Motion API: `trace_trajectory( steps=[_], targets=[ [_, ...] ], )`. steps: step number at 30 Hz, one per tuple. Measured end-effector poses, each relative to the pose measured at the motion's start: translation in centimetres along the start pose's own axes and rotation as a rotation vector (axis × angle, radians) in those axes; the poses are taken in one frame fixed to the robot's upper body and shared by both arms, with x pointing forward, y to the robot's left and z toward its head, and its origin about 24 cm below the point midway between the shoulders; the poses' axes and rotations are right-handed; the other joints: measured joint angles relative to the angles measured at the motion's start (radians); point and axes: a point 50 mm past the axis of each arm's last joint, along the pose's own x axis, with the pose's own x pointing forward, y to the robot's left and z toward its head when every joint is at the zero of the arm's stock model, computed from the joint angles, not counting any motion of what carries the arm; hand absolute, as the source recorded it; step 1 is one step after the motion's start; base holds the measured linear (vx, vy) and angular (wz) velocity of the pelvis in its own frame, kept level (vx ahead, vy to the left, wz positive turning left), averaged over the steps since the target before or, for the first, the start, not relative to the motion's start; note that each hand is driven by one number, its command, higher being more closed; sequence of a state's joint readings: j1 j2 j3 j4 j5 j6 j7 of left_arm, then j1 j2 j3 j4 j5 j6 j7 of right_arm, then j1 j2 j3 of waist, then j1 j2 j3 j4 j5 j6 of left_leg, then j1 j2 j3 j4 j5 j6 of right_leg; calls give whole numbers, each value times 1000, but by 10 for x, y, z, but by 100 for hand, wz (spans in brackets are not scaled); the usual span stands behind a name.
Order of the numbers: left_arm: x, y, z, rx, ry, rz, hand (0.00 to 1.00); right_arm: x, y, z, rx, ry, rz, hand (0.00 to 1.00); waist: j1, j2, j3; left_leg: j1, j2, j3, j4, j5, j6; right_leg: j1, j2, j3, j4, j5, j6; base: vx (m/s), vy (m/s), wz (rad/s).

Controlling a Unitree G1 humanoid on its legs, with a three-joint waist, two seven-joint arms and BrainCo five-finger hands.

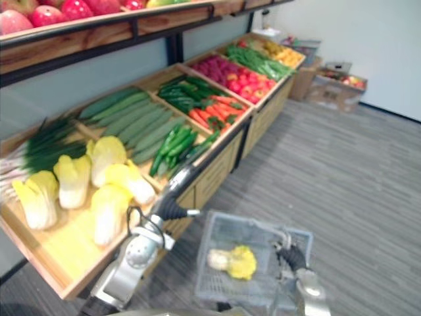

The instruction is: Pick vegetable in the basket

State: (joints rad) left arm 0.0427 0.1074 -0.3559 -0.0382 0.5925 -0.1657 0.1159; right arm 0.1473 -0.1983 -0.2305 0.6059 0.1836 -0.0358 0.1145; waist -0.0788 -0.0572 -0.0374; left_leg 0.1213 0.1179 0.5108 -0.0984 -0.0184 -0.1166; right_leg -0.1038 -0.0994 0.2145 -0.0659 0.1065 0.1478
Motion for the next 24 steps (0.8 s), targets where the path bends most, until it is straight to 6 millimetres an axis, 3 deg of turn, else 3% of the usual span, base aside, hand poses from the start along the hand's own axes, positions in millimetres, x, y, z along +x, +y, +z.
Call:
trace_trajectory(
  steps=[6, 18, 24],
  targets=[
    [-1, 2, -2, 7, 6, 17, 0, -13, 10, -34, 169, 93, -7, 100, -1, -2, -1, 1, 0, -2, 1, 0, 0, 3, -2, -3, -3, 0, -1, 2, -35, 1],
    [-4, 3, -11, 24, 40, 58, 0, -22, 25, -57, 277, 165, 22, 100, -6, -6, -12, 2, 1, -29, 3, 2, 3, 34, -10, -41, -36, 3, -3, 1, -41, 7],
    [-5, 4, -12, 28, 39, 85, 0, -26, 35, -65, 241, 200, 66, 100, -29, -5, -13, 5, 7, -27, 4, 2, 3, 36, -5, -42, -37, 5, -6, -5, -44, -1]
  ],
)
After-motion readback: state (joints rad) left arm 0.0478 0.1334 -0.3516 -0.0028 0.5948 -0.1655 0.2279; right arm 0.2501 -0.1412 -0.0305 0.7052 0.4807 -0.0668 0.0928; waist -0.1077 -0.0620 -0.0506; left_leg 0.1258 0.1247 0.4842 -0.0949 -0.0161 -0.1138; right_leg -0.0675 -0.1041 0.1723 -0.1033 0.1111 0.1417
